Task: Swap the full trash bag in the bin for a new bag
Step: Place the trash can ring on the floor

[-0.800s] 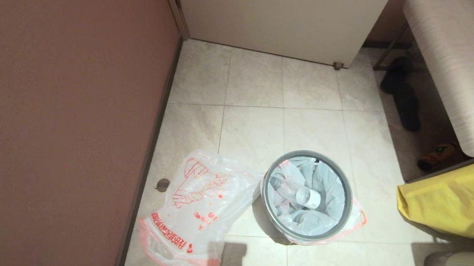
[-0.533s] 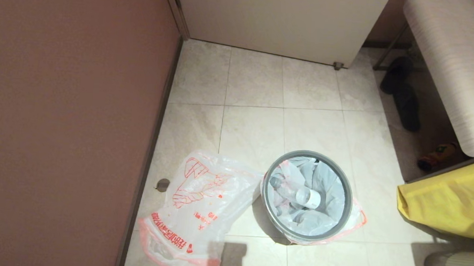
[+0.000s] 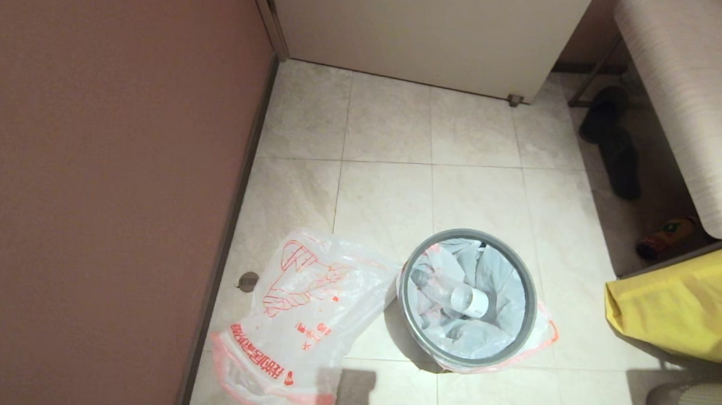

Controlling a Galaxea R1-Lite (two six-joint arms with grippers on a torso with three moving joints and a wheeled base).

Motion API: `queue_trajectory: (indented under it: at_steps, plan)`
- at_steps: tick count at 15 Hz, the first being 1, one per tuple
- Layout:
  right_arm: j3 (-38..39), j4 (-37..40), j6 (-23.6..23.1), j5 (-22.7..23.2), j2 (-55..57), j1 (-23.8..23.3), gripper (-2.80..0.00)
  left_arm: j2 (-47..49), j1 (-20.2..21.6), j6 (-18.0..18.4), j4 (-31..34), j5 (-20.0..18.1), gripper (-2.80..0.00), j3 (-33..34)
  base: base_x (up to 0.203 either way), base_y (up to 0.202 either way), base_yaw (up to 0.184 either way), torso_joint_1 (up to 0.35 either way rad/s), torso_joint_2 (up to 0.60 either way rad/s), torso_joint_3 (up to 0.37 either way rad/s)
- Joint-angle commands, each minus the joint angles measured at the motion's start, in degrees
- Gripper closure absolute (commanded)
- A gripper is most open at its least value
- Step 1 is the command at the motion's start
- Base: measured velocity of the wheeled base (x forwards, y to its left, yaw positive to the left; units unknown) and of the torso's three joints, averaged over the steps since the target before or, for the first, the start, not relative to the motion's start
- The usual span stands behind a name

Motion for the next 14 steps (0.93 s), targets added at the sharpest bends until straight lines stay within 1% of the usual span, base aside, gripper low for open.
queue_trajectory:
  at_steps: [1,3,7,11,14]
  plan:
    - [-2.4,0.2,-0.9,0.2,0.3,0.0,0.00,0.0,0.0,0.0,0.0,0.0,0.00,0.0,0.000,0.000,0.000,0.000,0.00,0.000]
    - [-5.5,0.2,-2.2,0.2,3.8,0.0,0.00,0.0,0.0,0.0,0.0,0.0,0.00,0.0,0.000,0.000,0.000,0.000,0.00,0.000]
    - [-14.0,0.0,-2.4,0.3,18.2,0.0,0.00,0.0,0.0,0.0,0.0,0.0,0.00,0.0,0.000,0.000,0.000,0.000,0.00,0.000]
    - [-21.0,-0.6,-3.0,0.9,40.4,0.1,0.00,0.0,0.0,0.0,0.0,0.0,0.00,0.0,0.000,0.000,0.000,0.000,0.00,0.000]
    - [-27.5,-3.9,-3.7,1.0,58.0,1.6,0.00,0.0,0.0,0.0,0.0,0.0,0.00,0.0,0.000,0.000,0.000,0.000,0.00,0.000]
